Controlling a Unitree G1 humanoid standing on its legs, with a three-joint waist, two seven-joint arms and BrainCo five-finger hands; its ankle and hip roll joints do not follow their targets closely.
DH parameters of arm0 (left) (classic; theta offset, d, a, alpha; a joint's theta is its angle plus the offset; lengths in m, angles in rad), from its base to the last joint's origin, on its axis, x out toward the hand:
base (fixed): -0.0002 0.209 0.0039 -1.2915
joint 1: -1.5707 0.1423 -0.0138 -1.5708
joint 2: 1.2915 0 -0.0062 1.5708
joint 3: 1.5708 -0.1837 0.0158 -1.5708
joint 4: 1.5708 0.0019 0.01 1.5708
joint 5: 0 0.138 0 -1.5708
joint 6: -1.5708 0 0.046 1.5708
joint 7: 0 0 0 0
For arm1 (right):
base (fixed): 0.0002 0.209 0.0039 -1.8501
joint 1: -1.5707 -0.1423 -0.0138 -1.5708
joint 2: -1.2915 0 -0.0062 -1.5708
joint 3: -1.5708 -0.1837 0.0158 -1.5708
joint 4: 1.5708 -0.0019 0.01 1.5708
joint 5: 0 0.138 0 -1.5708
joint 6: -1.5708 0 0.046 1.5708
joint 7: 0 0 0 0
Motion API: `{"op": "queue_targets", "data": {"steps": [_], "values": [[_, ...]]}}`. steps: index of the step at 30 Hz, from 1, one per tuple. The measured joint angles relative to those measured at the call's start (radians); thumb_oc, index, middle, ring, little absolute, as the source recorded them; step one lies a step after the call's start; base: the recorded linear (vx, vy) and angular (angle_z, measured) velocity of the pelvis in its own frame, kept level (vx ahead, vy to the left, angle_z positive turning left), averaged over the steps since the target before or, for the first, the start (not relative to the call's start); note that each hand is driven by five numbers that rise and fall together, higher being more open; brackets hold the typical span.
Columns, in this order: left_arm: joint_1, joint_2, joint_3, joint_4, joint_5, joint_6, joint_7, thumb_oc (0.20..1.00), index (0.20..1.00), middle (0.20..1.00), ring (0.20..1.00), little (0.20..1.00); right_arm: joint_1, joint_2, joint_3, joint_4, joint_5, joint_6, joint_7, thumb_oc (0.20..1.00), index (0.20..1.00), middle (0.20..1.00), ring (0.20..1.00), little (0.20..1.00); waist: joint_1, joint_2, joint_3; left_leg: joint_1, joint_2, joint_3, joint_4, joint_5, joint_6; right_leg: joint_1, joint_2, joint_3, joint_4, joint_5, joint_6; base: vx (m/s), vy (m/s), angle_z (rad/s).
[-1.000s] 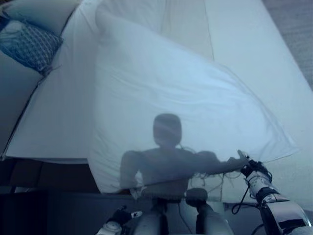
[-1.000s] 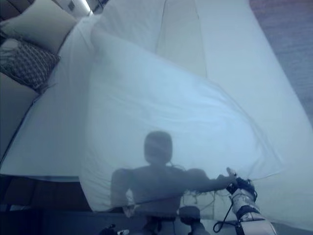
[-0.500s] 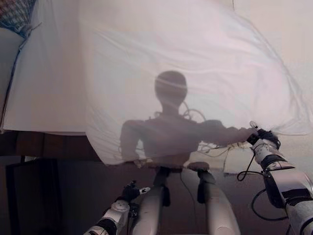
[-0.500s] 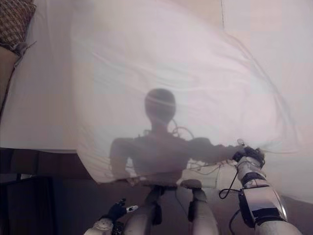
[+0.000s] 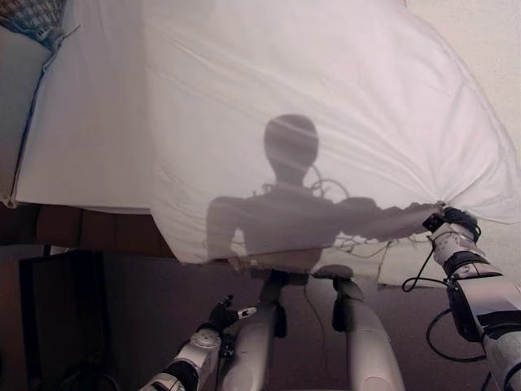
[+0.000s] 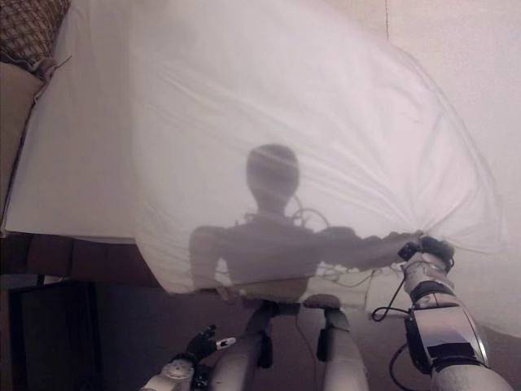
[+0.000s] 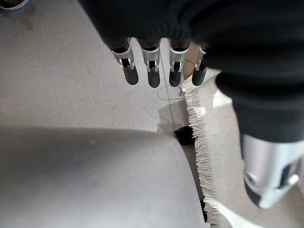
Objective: Make the bed
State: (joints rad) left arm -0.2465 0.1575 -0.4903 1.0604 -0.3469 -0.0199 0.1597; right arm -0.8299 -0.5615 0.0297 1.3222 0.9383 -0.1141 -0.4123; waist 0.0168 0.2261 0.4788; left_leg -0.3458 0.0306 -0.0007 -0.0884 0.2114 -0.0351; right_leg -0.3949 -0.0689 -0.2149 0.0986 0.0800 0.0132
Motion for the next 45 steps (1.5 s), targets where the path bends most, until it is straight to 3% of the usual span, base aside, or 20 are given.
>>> {"op": "queue_targets", "data": {"steps": [9, 15, 24, 30, 33, 39, 45], "values": [[0.003, 0.001, -0.009, -0.079, -0.013, 0.005, 0.001, 1.0, 1.0, 1.0, 1.0, 1.0, 0.001, 0.034, -0.022, -0.217, 0.063, -0.045, -0.037, 0.2, 0.2, 0.2, 0.2, 0.2, -0.003, 0.0, 0.0, 0.072, -0.006, -0.002, 0.0, -0.009, -0.01, 0.081, -0.006, -0.011, -0.005, -0.006, 0.007, 0.01, 0.052, 0.06], [-0.003, 0.009, -0.121, -0.251, -0.04, 0.011, -0.061, 1.0, 1.0, 1.0, 1.0, 1.0, 0.04, 0.032, -0.016, -0.417, -0.065, -0.06, -0.064, 0.2, 0.2, 0.2, 0.2, 0.2, -0.009, -0.004, 0.0, 0.138, -0.01, 0.0, 0.0, -0.013, -0.004, 0.151, -0.008, -0.011, -0.014, -0.003, 0.01, -0.01, 0.032, 0.0], [-0.05, 0.016, -0.311, -0.336, -0.154, 0.103, -0.181, 1.0, 1.0, 1.0, 1.0, 1.0, 0.033, 0.041, 0.087, -0.453, -0.075, -0.025, -0.017, 0.2, 0.2, 0.2, 0.2, 0.2, -0.034, -0.081, -0.031, 0.208, -0.016, 0.033, 0.0, -0.032, 0.012, 0.22, -0.007, 0.022, -0.048, 0.006, 0.025, -0.02, 0.021, -0.1], [-0.092, -0.016, -0.367, -0.332, -0.241, 0.164, -0.19, 1.0, 1.0, 1.0, 1.0, 1.0, 0.055, 0.106, 0.14, -0.57, -0.093, -0.002, -0.004, 0.2, 0.2, 0.2, 0.2, 0.2, -0.071, -0.152, -0.074, 0.242, -0.017, 0.055, 0.0, -0.046, 0.012, 0.257, -0.005, 0.045, -0.074, 0.013, 0.029, -0.01, 0.004, -0.09], [-0.099, -0.053, -0.374, -0.323, -0.374, 0.202, -0.182, 1.0, 1.0, 1.0, 1.0, 1.0, 0.12, 0.171, 0.149, -0.69, -0.095, -0.002, -0.003, 0.2, 0.2, 0.2, 0.2, 0.2, -0.086, -0.177, -0.107, 0.255, -0.015, 0.064, 0.0, -0.055, 0.011, 0.274, -0.002, 0.052, -0.09, 0.016, 0.027, 0.01, -0.014, -0.08], [-0.101, -0.15, -0.315, -0.285, -0.573, 0.213, -0.141, 1.0, 1.0, 1.0, 1.0, 1.0, 0.276, 0.219, 0.176, -0.83, -0.103, -0.002, -0.003, 0.2, 0.2, 0.2, 0.2, 0.2, -0.09, -0.201, -0.159, 0.282, -0.013, 0.093, 0.0, -0.075, 0.01, 0.293, 0.002, 0.076, -0.103, 0.019, 0.029, 0.02, -0.032, -0.14], [-0.136, -0.185, -0.07, -0.227, -0.7, 0.163, -0.059, 1.0, 1.0, 1.0, 1.0, 1.0, 0.481, 0.289, 0.171, -0.981, -0.102, -0.019, 0.001, 0.2, 0.2, 0.2, 0.2, 0.2, -0.122, -0.241, -0.202, 0.296, 0.0, 0.119, -0.001, -0.082, 0.004, 0.295, 0.014, 0.101, -0.105, 0.019, 0.029, 0.03, -0.036, -0.14]]}}
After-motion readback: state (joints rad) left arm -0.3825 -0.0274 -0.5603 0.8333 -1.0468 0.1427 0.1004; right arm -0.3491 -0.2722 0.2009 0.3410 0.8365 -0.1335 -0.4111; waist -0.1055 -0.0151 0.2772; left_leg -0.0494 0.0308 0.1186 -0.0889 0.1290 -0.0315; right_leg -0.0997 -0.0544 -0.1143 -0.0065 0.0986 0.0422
